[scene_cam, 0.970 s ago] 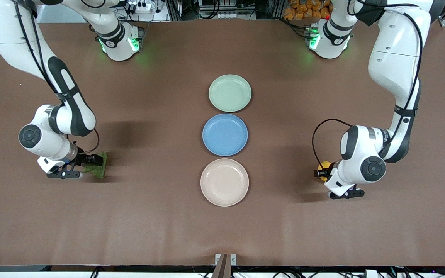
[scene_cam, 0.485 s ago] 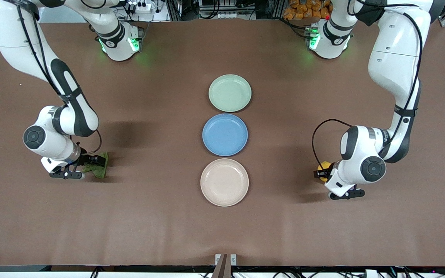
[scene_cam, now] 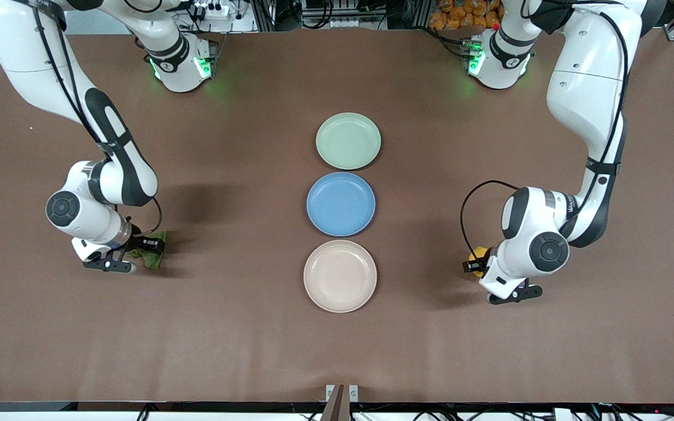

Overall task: Place lemon and lettuce in plates
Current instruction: 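Close the left gripper on the lemon while the right gripper grasps the lettuce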

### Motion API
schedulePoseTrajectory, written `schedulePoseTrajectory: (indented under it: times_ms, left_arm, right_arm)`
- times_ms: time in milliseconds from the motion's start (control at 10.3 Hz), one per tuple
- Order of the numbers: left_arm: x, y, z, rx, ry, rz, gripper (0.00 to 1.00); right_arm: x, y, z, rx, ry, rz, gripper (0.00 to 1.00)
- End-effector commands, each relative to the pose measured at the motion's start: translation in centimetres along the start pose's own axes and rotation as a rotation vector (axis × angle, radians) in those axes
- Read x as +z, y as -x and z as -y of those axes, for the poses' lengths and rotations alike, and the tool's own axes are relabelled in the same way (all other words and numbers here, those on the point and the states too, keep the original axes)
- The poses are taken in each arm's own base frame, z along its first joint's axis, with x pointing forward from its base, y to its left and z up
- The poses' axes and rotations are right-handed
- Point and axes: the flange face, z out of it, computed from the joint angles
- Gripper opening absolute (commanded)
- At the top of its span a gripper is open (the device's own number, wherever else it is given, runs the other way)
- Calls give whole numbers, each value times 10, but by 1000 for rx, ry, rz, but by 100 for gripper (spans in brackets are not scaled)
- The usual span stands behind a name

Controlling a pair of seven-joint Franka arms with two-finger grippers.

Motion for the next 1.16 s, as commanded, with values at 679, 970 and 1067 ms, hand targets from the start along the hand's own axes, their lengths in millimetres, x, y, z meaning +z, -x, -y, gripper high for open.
schedulePoseTrajectory:
  times_ms: [679, 970, 1067]
  left_arm:
    - [-67, 21, -61, -271, 88, -67, 0]
    - [-78, 32, -97, -309, 146, -85, 0]
    - [-76, 39, -112, -315, 161, -98, 0]
  right_arm:
    - [-45, -35, 0, 16, 5, 110, 0]
    - [-59, -35, 29, -29, 10, 169, 0]
    - [-65, -32, 48, -59, 13, 203, 0]
